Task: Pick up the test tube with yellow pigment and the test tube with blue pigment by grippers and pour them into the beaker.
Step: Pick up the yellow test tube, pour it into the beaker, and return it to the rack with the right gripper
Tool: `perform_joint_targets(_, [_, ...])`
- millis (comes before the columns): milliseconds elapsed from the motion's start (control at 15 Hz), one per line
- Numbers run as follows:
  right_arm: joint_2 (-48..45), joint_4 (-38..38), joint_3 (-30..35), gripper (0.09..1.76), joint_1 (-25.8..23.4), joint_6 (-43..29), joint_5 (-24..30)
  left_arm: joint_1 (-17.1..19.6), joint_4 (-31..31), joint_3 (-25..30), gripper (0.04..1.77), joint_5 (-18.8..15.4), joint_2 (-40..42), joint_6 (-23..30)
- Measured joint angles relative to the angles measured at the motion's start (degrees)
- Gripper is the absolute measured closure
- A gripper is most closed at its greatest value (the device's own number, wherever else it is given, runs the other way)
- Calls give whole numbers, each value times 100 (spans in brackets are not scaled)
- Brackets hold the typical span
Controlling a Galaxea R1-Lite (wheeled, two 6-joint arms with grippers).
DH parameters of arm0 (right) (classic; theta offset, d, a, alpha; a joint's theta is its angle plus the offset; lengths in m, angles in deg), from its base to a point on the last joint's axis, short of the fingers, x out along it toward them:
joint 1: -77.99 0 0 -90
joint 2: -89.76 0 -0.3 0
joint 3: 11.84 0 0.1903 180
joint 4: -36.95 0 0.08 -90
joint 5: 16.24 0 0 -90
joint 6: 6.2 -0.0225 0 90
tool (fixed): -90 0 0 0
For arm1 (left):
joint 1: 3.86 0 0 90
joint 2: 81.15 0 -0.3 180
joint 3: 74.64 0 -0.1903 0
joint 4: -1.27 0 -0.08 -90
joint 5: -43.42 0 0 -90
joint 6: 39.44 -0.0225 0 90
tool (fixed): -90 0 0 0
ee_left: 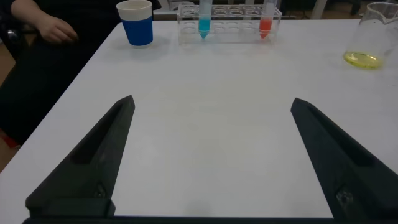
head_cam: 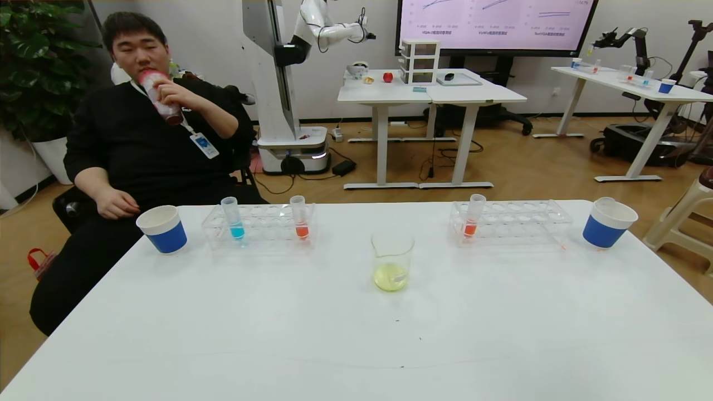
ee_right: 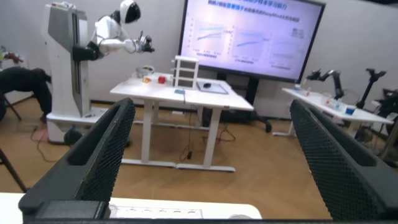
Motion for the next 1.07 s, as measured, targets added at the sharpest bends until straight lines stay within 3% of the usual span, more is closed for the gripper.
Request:
perform_joint_targets(400, [-2605,-148,1674,11,-210,317,20,0,0,0,6,-2,0,0])
perform_joint_targets(600, [-3849,-933,2172,11,-201,396,39,0,4,0,6,-2,0,-2])
perform_joint_targets(933, [-5821,-3135,2594,11,7,424,80,0,6,0,6,0,0,-2])
perform_joint_targets(1067, [-6172,-2976,3065,11,34,419,72,0,6,0,6,-2,0,0])
